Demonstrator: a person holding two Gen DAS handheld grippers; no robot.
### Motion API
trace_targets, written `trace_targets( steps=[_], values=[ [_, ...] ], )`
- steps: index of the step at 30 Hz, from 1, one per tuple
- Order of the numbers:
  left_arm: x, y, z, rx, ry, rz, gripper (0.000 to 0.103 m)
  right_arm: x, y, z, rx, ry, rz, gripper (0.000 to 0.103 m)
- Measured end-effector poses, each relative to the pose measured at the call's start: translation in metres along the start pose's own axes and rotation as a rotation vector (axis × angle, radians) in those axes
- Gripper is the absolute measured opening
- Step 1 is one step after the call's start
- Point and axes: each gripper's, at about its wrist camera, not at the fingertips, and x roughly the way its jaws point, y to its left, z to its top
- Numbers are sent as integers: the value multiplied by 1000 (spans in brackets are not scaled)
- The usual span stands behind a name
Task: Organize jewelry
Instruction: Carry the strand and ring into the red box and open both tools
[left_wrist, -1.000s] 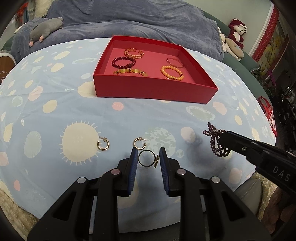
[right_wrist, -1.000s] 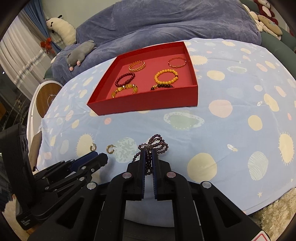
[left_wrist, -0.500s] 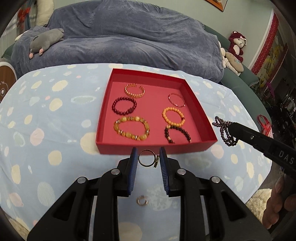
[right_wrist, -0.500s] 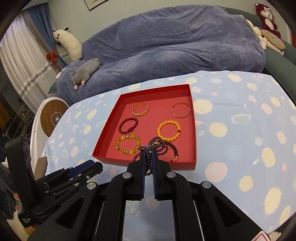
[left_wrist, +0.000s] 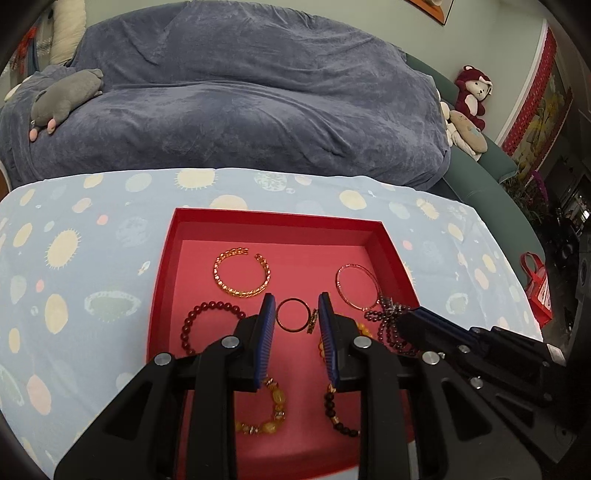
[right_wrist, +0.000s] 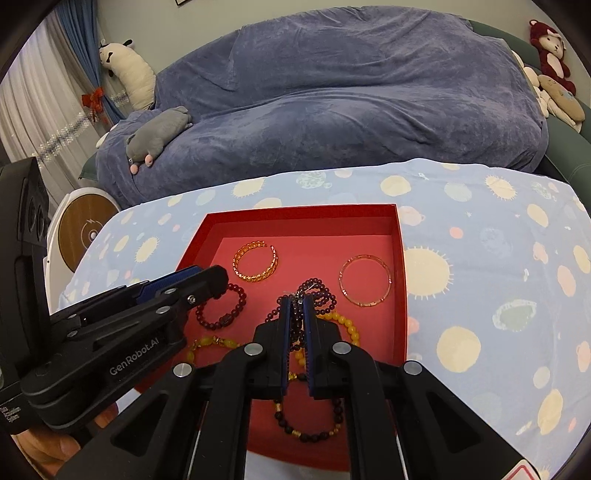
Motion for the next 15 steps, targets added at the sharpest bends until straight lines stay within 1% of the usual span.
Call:
trace_targets(
  steps=[5,9,10,11,12,13,15],
  values=[
    [31,4,8,-9,40,5,23,28,-1,11,-19,20,-13,7],
    [46,11,10,-25,64,16,23,39,-3,13,-32,27,-20,8],
    [49,11,10,-23,67,22,25,41,-4,14,-31,27,-25,9],
    [50,11,10,-19,72,31,29,41,-5,14,-27,22,-27,10],
    [51,11,10,-19,76,52,43,41,-6,14,-21,18,-33,11],
    [51,13,10,-22,72,73,54,40,-9,15,-12,15,-42,13],
    [47,17,10,-35,57,95,63,38,-15,15,13,8,-52,25]
  ],
)
